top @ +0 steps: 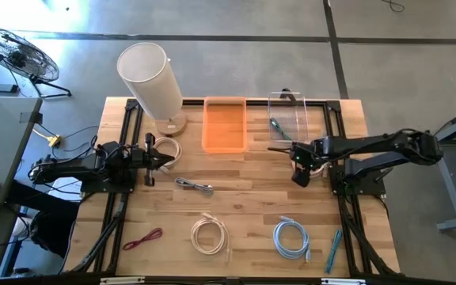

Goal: Pick & Place USB Port
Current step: Put the top right light brown HDMI cable into the orange bin

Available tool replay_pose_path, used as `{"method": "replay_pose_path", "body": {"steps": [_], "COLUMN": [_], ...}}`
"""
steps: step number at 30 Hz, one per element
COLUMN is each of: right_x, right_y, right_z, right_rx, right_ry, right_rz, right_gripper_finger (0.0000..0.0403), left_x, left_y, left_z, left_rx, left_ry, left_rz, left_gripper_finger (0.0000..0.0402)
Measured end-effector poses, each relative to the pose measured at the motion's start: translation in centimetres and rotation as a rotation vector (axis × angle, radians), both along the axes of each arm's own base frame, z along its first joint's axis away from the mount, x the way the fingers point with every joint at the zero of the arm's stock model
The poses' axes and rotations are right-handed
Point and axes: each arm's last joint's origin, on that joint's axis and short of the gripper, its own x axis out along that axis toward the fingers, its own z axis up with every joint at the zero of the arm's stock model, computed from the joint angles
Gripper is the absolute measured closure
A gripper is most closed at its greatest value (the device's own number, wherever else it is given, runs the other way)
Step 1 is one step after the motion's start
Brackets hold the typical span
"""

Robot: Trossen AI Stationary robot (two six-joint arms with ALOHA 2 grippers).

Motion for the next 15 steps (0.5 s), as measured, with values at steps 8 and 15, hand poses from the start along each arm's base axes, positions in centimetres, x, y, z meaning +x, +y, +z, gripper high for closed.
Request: {"method": "replay_pose_path", "body": {"steps": [8,15], "right_x": [-1.0,-1.5], "right_y": [0.3,0.4], "right_z": [-2.4,-3.5], "right_rx": [0.052,0.072], "right_ry": [-0.015,-0.043], "right_rz": [-0.06,-0.147], "right_gripper_finger": [0.0167,0.024], "left_x": [0.0,0.0], "left_y": [0.0,0.0], "left_z": [0.0,0.0], "left_rx": [0.0,0.002], "left_ry": [0.0,0.0], "left_rz": [-0.001,-0.004], "left_gripper_finger": [0.0401,0.0401]}}
